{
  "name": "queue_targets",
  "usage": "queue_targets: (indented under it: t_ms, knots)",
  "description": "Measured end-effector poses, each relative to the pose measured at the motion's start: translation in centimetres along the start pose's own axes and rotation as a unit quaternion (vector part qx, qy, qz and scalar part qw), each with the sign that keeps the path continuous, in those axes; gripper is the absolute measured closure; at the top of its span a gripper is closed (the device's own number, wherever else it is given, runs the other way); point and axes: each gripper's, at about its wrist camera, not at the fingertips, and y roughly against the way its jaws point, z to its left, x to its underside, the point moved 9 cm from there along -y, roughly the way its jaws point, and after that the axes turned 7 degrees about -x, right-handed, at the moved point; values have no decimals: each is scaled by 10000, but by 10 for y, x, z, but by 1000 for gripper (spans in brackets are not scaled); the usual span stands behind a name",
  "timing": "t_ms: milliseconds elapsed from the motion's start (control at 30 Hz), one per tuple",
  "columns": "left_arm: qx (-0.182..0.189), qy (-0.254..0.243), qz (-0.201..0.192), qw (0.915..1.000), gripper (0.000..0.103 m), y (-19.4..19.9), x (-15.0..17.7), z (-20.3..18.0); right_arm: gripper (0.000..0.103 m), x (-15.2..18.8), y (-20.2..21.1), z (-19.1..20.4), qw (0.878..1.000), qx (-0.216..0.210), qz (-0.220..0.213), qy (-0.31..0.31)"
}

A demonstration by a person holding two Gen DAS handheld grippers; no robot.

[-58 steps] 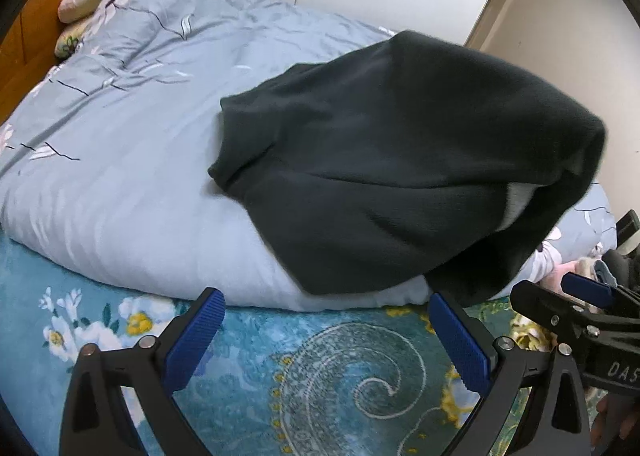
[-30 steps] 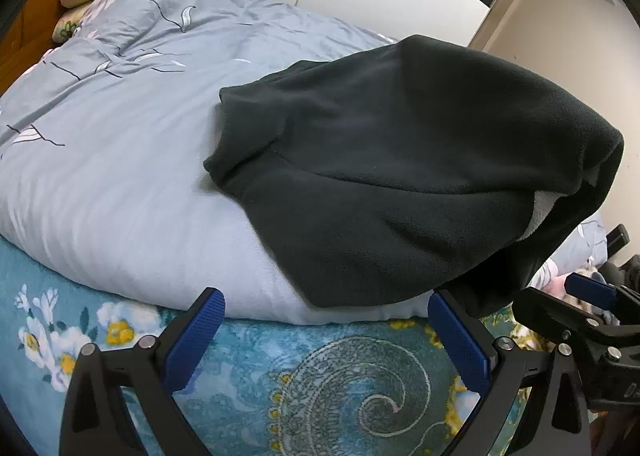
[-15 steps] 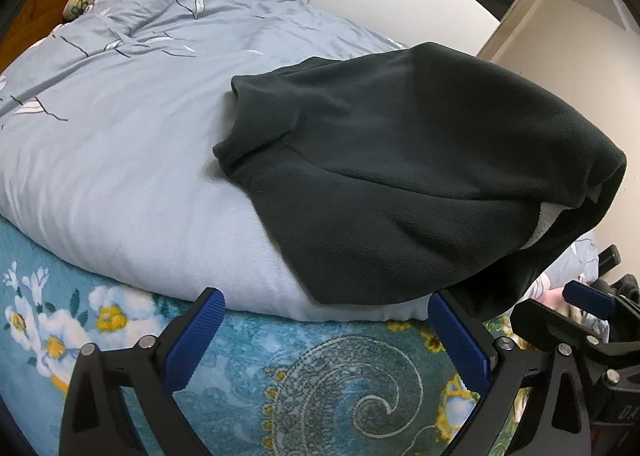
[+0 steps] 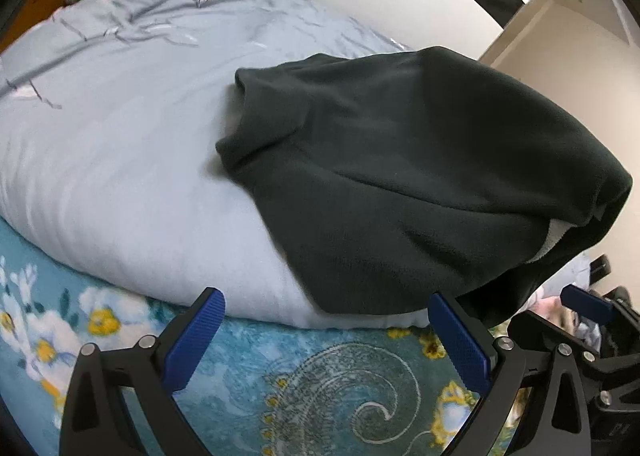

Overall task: Fold clothes
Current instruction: 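Move both grippers toward the dark grey fleece jacket on the bed, then grasp the dark grey jacket with the left gripper and lift it off the bed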

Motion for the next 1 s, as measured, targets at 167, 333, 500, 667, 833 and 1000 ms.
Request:
queue_targets:
  t_ms: [167, 333, 500, 667, 833, 1000]
  knots:
    - [214, 35, 99, 9997, 0, 2, 7, 0, 0, 0, -3, 3, 9999, 15, 31, 126]
    - [341, 263, 282, 9987, 0, -23, -6, 5, 0, 1, -6, 3, 9999, -70, 51, 88]
    - [295, -209, 84, 9993, 0, -12, -16, -14, 0, 9, 4, -6, 9998, -167, -68, -14]
    - [364, -1188, -174, 9921, 0, -7, -25, -70, 0, 30, 21, -32, 9996, -103, -155, -231]
    - [-310, -1945, -227, 9801, 4, -29, -27, -108, 0, 54, 36, -71, 9990, 234, -125, -372]
    - [-895, -2033, -3, 9750, 45, -49, -38, -116, 0, 74, 47, -99, 9976, 286, -110, -620]
